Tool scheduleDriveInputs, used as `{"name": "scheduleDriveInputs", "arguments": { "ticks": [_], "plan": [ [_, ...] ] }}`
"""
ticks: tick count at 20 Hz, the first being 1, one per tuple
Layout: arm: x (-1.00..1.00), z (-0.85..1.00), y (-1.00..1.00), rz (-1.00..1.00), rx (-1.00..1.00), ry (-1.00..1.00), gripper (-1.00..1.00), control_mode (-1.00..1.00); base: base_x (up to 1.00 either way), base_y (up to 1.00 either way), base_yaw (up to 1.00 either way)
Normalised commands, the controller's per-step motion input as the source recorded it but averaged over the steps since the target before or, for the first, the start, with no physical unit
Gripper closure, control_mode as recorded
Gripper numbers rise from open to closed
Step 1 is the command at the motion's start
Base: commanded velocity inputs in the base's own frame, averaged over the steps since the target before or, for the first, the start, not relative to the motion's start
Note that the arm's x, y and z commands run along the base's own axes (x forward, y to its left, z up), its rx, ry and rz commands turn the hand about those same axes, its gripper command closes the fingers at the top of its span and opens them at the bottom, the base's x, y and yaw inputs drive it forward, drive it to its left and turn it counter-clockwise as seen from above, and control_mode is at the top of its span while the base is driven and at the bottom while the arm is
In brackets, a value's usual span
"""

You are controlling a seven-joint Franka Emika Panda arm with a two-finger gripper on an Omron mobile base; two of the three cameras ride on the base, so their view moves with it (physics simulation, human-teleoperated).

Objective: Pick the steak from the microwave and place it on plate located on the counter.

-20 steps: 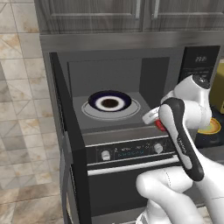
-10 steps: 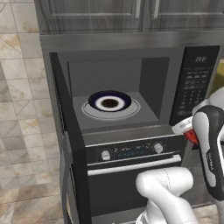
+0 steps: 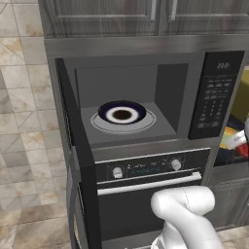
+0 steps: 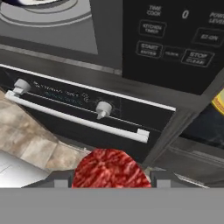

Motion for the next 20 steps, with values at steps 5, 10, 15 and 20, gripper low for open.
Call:
{"name": "scheduleDriveInputs", "arguments": {
  "ticks": [5,10,15,20],
  "plan": [
    [0.09,-0.16,-0.98,0.01,0.0,0.01,1.0,-1.0,0.0,0.0,0.0],
    [0.25,-0.39,-0.75,0.06,0.0,0.0,1.0,-1.0,0.0,0.0,0.0],
    [0.4,-0.45,-0.78,0.06,0.0,0.0,1.0,-1.0,0.0,0.0,0.0],
    [0.89,-0.24,-0.66,0.11,0.04,0.0,1.0,-1.0,0.0,0.0,0.0]
  ]
}}
